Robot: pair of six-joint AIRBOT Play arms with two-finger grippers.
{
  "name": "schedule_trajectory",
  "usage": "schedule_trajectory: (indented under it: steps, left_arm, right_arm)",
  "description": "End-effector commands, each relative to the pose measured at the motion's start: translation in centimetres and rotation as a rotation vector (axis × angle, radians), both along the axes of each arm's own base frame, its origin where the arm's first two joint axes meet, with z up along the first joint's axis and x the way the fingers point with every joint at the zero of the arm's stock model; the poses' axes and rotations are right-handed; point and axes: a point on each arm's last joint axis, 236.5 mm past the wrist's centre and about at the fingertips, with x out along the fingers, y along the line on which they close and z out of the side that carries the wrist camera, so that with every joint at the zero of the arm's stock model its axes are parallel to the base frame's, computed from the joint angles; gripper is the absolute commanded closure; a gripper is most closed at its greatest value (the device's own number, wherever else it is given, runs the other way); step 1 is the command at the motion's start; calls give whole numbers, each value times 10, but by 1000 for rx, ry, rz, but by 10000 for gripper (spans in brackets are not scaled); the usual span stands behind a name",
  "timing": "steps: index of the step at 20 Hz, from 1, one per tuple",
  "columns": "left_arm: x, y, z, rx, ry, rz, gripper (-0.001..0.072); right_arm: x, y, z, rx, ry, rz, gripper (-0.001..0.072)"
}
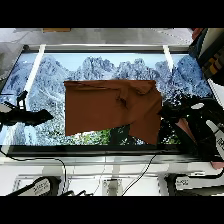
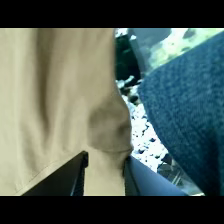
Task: Fold the clothes and pants, and hang the long-sleeved shirts on hangers.
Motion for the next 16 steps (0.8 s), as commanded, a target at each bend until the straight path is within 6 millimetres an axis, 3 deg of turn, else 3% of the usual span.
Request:
schedule_trajectory:
  steps: [1, 4, 11, 16]
  left_arm:
    - [-7, -6, -4, -23, 25, -7, 200]
    - [-24, -14, -16, -51, 81, -17, 200]
    - [-61, -51, -52, -128, 176, -53, 203]
    - [-66, -84, -78, -80, 173, -133, 206]
  right_arm:
    - [2, 9, 4, 26, -38, 50, 486]
    - [-6, 19, 7, 54, -25, 106, 698]
    - [-14, 29, 15, 91, -13, 153, 697]
    - [-18, 32, 16, 106, -4, 163, 697]
